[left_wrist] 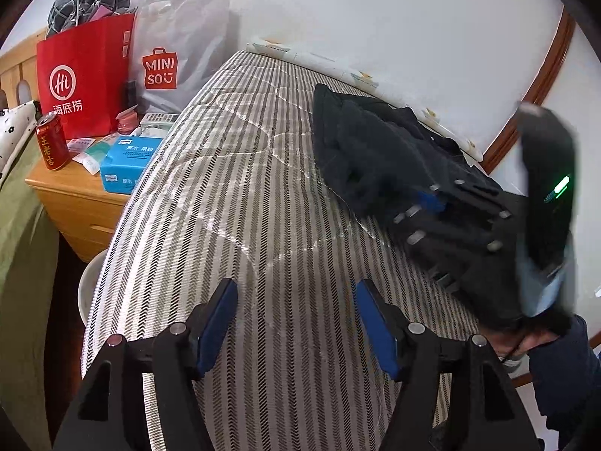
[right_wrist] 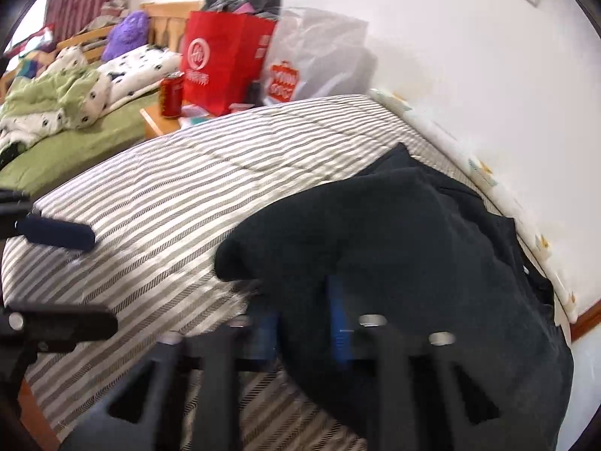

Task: Fold small clothes
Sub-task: 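Grasp the edge of the black sweatshirt bundle with the right gripper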

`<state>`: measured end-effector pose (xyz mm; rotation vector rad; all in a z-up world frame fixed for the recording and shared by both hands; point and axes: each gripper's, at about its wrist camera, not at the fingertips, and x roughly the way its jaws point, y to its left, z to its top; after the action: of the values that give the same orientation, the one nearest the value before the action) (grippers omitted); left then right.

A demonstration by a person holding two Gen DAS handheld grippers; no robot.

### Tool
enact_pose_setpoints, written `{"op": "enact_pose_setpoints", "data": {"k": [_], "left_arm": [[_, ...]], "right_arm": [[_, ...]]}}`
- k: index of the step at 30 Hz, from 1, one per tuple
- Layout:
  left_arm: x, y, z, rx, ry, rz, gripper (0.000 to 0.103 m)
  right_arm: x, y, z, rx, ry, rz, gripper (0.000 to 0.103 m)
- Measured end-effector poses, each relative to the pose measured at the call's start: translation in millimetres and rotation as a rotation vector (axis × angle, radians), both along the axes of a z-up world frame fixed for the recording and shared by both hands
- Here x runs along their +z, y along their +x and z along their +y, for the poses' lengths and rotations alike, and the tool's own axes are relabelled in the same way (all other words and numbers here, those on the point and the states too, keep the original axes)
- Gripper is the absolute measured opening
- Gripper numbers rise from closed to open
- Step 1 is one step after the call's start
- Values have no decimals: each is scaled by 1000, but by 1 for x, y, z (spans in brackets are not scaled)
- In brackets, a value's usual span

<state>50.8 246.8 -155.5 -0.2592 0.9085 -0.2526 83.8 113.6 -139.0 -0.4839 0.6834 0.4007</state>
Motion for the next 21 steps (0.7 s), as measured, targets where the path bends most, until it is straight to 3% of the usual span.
{"op": "enact_pose_setpoints", "data": {"k": [3,13,17,21], "left_arm": [[1,5,-10,-6,12,11,64],[20,29,-67,-64,45,3,64],[31,39,-97,-99,63,-16,64],[40,45,-132,-150,81,-43,64]], "right_arm": [[27,-2,-29,-41,151,-10,10],[91,-21,-174,-262,401,-152,7],[92,-29,-232,-342,457,-155,7],[71,-33,-279,-426,475,-104,7]]}}
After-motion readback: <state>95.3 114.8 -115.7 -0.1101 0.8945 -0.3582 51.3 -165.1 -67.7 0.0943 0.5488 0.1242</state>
